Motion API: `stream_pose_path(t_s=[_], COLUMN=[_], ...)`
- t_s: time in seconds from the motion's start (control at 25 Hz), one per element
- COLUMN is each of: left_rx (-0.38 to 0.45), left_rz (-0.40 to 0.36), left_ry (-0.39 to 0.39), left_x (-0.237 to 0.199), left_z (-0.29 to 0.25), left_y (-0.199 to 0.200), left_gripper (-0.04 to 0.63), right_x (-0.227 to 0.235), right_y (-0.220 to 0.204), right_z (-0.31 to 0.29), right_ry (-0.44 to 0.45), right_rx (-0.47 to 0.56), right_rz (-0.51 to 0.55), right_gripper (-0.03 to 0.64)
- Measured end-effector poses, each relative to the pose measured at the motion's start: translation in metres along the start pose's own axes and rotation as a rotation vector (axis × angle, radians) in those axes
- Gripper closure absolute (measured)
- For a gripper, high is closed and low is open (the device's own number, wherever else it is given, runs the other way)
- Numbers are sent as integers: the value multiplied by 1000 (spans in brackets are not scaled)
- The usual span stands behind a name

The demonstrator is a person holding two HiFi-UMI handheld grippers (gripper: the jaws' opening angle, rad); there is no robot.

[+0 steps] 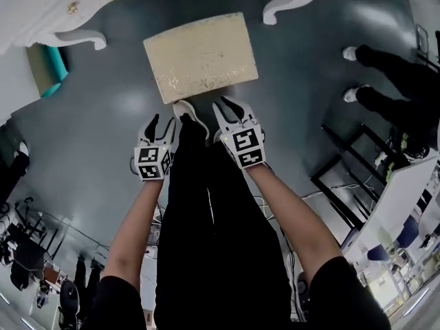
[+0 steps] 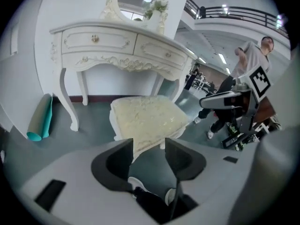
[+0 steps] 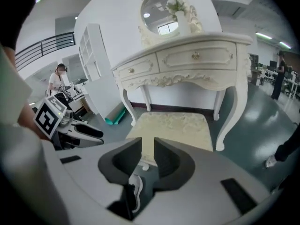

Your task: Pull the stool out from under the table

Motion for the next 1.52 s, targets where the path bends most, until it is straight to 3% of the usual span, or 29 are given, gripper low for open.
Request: stream_pose_path(t_s=[0.12,0.24,0.4,0.44,0.96,1.2,1.52], left_rx=[89,159,255,280,442,508,553], left_rz=[-22,18,15,7,-80,-117,-152], left_ry=[-19,-65,-93,-94,-72,-85,-69], left_x=[33,69,113,122,196,236,256], left_z=[37,80,141,157,295,316,336], left_y=[29,58,98,108,190,213,230], left_gripper=[391,419,565,574,580,580,580], right_x=[-12,-28,-43,-46,-80,-84,-90], right_y=[30,57,86,93,163,190,210], right_z=[38,84,151,167,324,360,385], right_ry=[-13,-18,-8,-2,-31,-72,-93], right_rx=[78,149,238,258,458,515,572], right_rz=[-17,-37,-82,-99,-29,35,69], right_gripper=[530,548,579,584,598,598,598])
Point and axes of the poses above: the fingertips, and each gripper's own axes: z backward along the fingers, x to its right, y out of its top, the point moved 8 cm from there along z, backward along the fingers, and after that the axes turned 4 degrees about -x, right-handed, at the moved point
